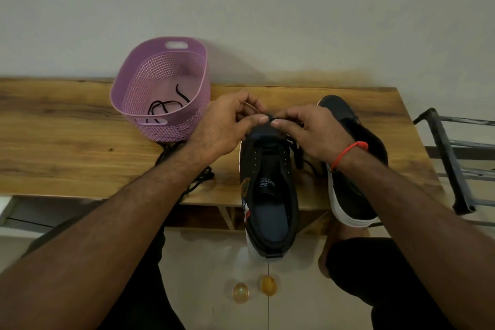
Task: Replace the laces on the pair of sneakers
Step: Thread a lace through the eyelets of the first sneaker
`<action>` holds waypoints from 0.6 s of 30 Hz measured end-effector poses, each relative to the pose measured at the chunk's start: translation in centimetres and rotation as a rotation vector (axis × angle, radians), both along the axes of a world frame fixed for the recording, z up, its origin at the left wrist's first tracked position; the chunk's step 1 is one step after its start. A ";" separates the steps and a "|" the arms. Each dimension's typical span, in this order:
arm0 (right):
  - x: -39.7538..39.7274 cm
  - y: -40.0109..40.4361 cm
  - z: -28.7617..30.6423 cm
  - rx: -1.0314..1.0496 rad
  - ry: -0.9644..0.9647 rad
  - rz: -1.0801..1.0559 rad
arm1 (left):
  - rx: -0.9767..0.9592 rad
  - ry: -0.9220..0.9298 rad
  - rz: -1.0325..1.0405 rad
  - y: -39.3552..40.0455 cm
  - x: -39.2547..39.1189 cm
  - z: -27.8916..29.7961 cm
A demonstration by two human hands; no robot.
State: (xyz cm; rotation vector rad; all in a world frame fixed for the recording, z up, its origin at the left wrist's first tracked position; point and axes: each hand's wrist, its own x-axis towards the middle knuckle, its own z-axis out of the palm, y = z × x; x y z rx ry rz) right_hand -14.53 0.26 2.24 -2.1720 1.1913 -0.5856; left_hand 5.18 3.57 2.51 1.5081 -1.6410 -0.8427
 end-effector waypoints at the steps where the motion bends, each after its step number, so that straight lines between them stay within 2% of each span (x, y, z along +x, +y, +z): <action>1: 0.0 0.0 -0.2 -0.003 -0.024 -0.034 | -0.006 -0.005 0.010 0.0 -0.1 0.0; 4: -0.1 -0.1 -0.9 0.051 -0.060 -0.094 | 0.026 -0.105 0.094 0.2 0.0 0.0; 8: -0.6 -0.3 -1.0 0.115 -0.093 -0.118 | 0.376 -0.327 0.041 0.9 -0.1 -0.2; 10: -0.4 -0.1 -1.1 0.124 -0.093 -0.108 | 0.468 -0.392 -0.005 1.3 -0.5 -0.4; 12: -0.1 0.1 -1.2 0.138 -0.071 -0.087 | 0.514 -0.351 -0.015 1.3 -0.6 -0.5; 18: 0.8 0.7 -2.0 0.115 0.097 -0.005 | 0.692 -0.067 0.006 1.0 1.0 0.1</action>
